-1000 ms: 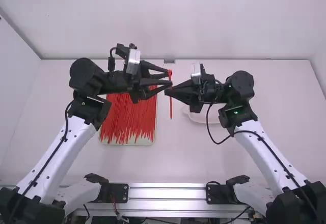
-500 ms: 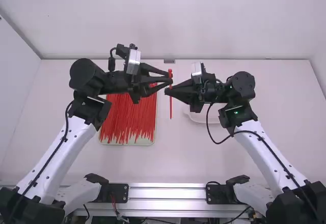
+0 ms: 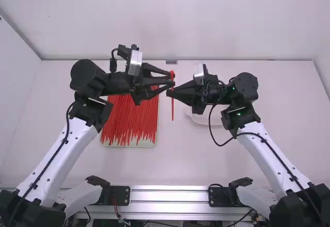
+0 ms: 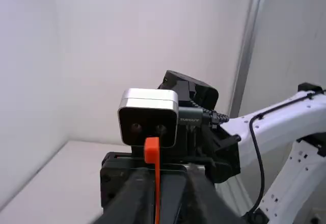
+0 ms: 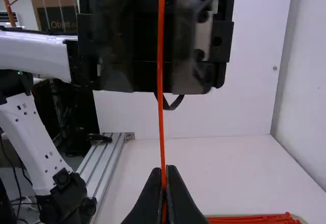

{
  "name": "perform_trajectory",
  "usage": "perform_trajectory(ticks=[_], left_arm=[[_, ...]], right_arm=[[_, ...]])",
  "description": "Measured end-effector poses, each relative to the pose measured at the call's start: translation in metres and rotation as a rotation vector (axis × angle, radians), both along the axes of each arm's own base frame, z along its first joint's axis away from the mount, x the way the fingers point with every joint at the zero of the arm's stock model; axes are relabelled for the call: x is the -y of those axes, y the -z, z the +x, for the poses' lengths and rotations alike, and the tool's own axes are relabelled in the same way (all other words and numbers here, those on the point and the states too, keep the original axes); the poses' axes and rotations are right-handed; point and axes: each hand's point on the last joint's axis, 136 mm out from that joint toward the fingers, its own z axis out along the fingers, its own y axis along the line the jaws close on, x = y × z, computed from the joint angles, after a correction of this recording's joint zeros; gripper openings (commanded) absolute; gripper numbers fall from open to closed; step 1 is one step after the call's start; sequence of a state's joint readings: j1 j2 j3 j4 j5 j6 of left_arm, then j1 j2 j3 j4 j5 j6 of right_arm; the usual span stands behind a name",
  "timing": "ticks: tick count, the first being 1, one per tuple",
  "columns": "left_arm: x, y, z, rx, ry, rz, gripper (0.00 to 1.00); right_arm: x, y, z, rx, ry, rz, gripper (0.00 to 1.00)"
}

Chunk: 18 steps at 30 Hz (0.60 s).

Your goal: Fasten the cable tie

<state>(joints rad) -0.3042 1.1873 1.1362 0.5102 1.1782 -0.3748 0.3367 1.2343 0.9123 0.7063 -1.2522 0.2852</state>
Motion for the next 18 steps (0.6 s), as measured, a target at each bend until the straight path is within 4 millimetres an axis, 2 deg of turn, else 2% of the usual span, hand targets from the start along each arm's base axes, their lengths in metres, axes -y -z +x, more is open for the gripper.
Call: perform_trajectory(ticks=[1,2,3,7,15,16,18], left_arm=[[0.0001,-0.0001,-0.0001,0.001,0.000,0.000,0.36],[0.0004,-0.0001,-0.0005,0.001,0.002,0.000,0.31],[0.0005,0.0000,-0.0005,0.002,0.002,0.000,0.17],[0.0004,-0.0002,-0.0004,0.001,0.001,0.000,0.02],[0.0083,0.0002,-0.0076,0.034,0.025,0.001,0.02],[0.0082,-0.0001,-0.0065,0.033,0.018,-0.001,0.02],[0.0079,-0.0010,-0.0040,0.026,0.005,-0.005,0.02]], right_arm=[[0.0000,-0.0001,-0.0002,0.001,-0.001,0.000,0.00],[0.0000,0.0000,-0.0001,-0.001,0.000,0.000,0.00],[0.0000,0.0000,-0.0001,0.000,0.000,0.000,0.00],[0.0000,0.0000,-0.0001,0.000,-0.001,0.000,0.00],[0.0001,-0.0002,-0.0005,0.004,-0.002,0.000,0.02],[0.0000,-0.0002,-0.0004,0.002,-0.002,0.000,0.17],[0.0000,0.0005,0.0001,-0.006,-0.001,-0.002,0.33]])
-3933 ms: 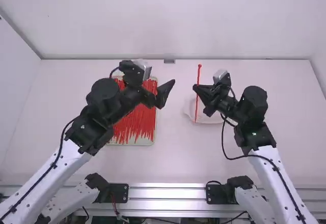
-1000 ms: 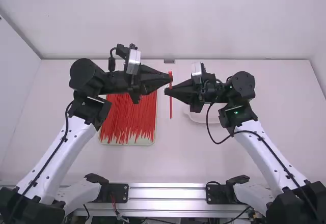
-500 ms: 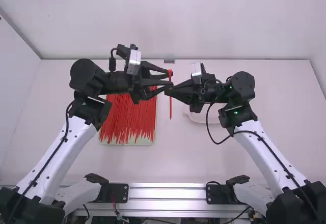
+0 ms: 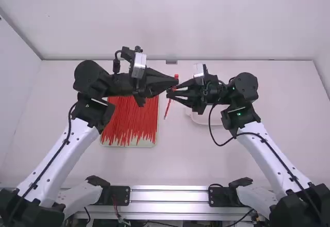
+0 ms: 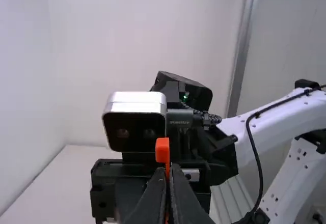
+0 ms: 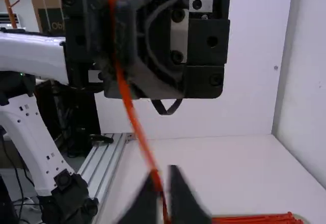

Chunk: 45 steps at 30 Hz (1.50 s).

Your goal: Fasten the cable tie

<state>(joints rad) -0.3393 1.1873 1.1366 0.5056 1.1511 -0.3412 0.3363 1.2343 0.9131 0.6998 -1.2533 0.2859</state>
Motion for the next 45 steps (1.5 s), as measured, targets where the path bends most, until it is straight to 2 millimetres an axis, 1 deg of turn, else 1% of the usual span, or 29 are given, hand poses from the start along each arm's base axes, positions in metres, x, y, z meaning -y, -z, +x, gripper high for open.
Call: perform_trajectory(ticks=[1,2,3,4,7,10,11,14,17,18,20,22,23,26,27,28,29,30,32,35,37,38,39,41,45], left_arm=[[0.000,0.000,0.001,-0.004,-0.005,-0.002,0.02],[-0.001,-0.001,0.004,-0.005,-0.020,-0.006,0.02],[-0.002,-0.001,0.005,-0.006,-0.026,-0.007,0.02],[-0.003,-0.001,0.007,-0.010,-0.035,-0.008,0.02],[-0.009,-0.002,0.016,-0.032,-0.073,-0.016,0.02],[-0.018,-0.003,0.029,-0.058,-0.134,-0.029,0.02],[-0.019,-0.003,0.030,-0.061,-0.139,-0.030,0.02],[-0.026,0.000,0.043,-0.105,-0.199,-0.036,0.02],[-0.034,0.004,0.059,-0.146,-0.272,-0.042,0.02],[-0.034,0.005,0.061,-0.149,-0.281,-0.044,0.02],[-0.035,0.009,0.074,-0.167,-0.311,-0.046,0.02],[-0.033,0.020,0.091,-0.200,-0.336,-0.040,0.02],[-0.033,0.020,0.092,-0.202,-0.337,-0.039,0.02],[-0.035,0.048,0.124,-0.282,-0.371,-0.025,0.02],[-0.036,0.052,0.128,-0.295,-0.376,-0.023,0.02],[-0.040,0.065,0.142,-0.340,-0.394,-0.019,0.02],[-0.043,0.073,0.150,-0.373,-0.405,-0.016,0.02],[-0.049,0.086,0.162,-0.427,-0.423,-0.016,0.02],[-0.054,0.096,0.171,-0.477,-0.439,-0.018,0.02],[-0.064,0.119,0.190,-0.603,-0.435,-0.037,0.02],[-0.064,0.124,0.192,-0.648,-0.405,-0.046,0.02],[-0.063,0.128,0.191,-0.689,-0.372,-0.052,0.02],[-0.063,0.128,0.191,-0.701,-0.364,-0.053,0.03],[-0.059,0.131,0.184,-0.798,-0.301,-0.059,0.02],[-0.053,0.130,0.171,-0.975,-0.203,-0.070,0.02]], right_arm=[[0.000,0.001,0.001,-0.003,0.002,-0.001,0.39],[0.002,0.001,0.002,-0.013,0.006,-0.004,0.63],[0.002,0.001,0.003,-0.011,0.009,-0.004,0.71],[0.004,0.003,0.005,-0.024,0.016,-0.009,0.99],[0.009,0.007,0.010,-0.046,0.032,-0.018,0.98],[0.016,0.009,0.010,-0.049,0.020,-0.029,0.98],[0.017,0.009,0.010,-0.045,0.018,-0.030,0.98],[0.022,0.011,0.006,-0.014,-0.012,-0.041,0.98],[0.025,0.017,-0.001,0.017,-0.056,-0.056,0.98],[0.025,0.018,-0.002,0.022,-0.064,-0.059,0.98],[0.026,0.024,-0.009,0.048,-0.106,-0.067,0.98],[0.025,0.030,-0.015,0.065,-0.142,-0.071,0.98],[0.024,0.032,-0.016,0.066,-0.146,-0.072,0.98],[0.020,0.040,-0.025,0.102,-0.186,-0.070,0.98],[0.020,0.042,-0.025,0.106,-0.189,-0.069,0.98],[0.018,0.047,-0.027,0.109,-0.191,-0.072,0.98],[0.017,0.051,-0.027,0.110,-0.188,-0.075,0.98],[0.015,0.056,-0.027,0.116,-0.180,-0.082,0.98],[0.014,0.061,-0.027,0.134,-0.169,-0.089,0.98],[0.013,0.069,-0.026,0.248,-0.147,-0.091,0.98],[0.013,0.069,-0.026,0.310,-0.145,-0.084,0.98],[0.013,0.069,-0.026,0.376,-0.147,-0.073,0.98],[0.013,0.068,-0.026,0.395,-0.147,-0.070,0.98],[0.013,0.068,-0.028,0.499,-0.151,-0.050,0.98],[0.014,0.066,-0.031,0.692,-0.159,-0.009,0.98]])
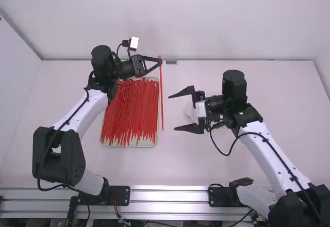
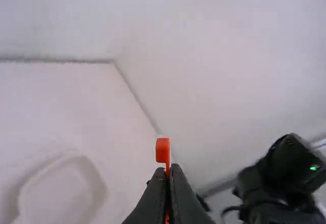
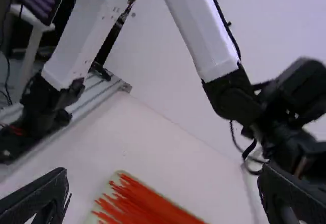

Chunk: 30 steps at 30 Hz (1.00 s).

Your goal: Fasten the cable tie

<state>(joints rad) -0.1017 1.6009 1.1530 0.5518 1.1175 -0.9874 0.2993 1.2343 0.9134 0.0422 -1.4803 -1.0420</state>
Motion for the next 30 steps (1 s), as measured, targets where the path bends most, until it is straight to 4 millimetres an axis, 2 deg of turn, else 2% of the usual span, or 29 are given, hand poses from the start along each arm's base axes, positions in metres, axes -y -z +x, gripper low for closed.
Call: perform_trajectory(ticks=[9,16,24,30], left_arm=[[0.004,0.000,-0.007,-0.326,0.044,-0.111,0.02],[-0.001,0.000,0.005,-0.477,-0.034,-0.184,0.02],[-0.003,-0.004,0.011,-0.530,-0.066,-0.231,0.02],[-0.001,-0.009,0.006,-0.562,-0.029,-0.246,0.02]], right_arm=[[0.001,-0.002,-0.005,0.474,-0.037,0.127,0.98],[-0.008,-0.002,-0.016,0.714,-0.085,0.205,0.98],[-0.009,-0.002,-0.018,0.816,-0.094,0.236,0.98],[-0.009,-0.002,-0.017,0.840,-0.094,0.243,0.98]])
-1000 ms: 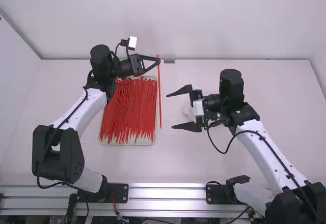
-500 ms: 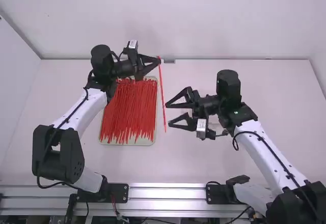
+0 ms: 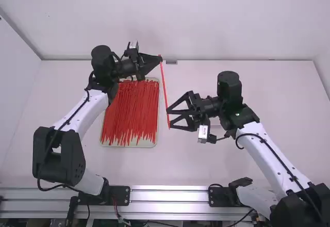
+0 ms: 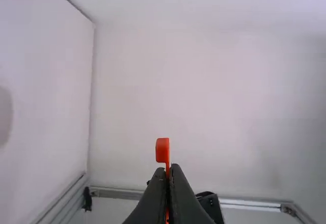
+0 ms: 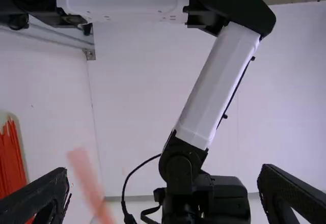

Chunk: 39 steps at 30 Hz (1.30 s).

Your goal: Fasten the cable tie

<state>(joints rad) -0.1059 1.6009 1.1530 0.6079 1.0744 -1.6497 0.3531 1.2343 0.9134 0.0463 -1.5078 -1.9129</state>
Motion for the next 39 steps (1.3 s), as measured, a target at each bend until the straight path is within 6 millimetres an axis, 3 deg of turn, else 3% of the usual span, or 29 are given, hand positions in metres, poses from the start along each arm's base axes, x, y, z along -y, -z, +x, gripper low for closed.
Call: perform_trajectory(ticks=[7,11,15,19,21,39], left_arm=[[0.005,0.000,-0.006,-0.019,0.036,-0.007,0.02],[0.017,0.003,-0.014,-0.031,0.077,-0.002,0.02],[0.020,0.009,-0.016,-0.055,0.085,0.010,0.02],[0.022,0.016,-0.017,-0.078,0.090,0.023,0.02],[0.022,0.017,-0.017,-0.080,0.088,0.025,0.02],[0.019,0.018,-0.008,-0.080,0.038,0.027,0.02]], right_arm=[[0.002,0.000,0.002,0.005,0.009,0.002,0.98],[0.004,0.000,0.005,0.004,0.019,0.001,0.76],[0.003,0.000,0.004,0.000,0.016,0.000,0.67],[0.003,0.000,0.003,-0.003,0.014,-0.001,0.47],[0.003,0.000,0.003,-0.003,0.014,-0.001,0.43],[0.002,0.002,0.007,0.001,0.038,-0.010,0.37]])
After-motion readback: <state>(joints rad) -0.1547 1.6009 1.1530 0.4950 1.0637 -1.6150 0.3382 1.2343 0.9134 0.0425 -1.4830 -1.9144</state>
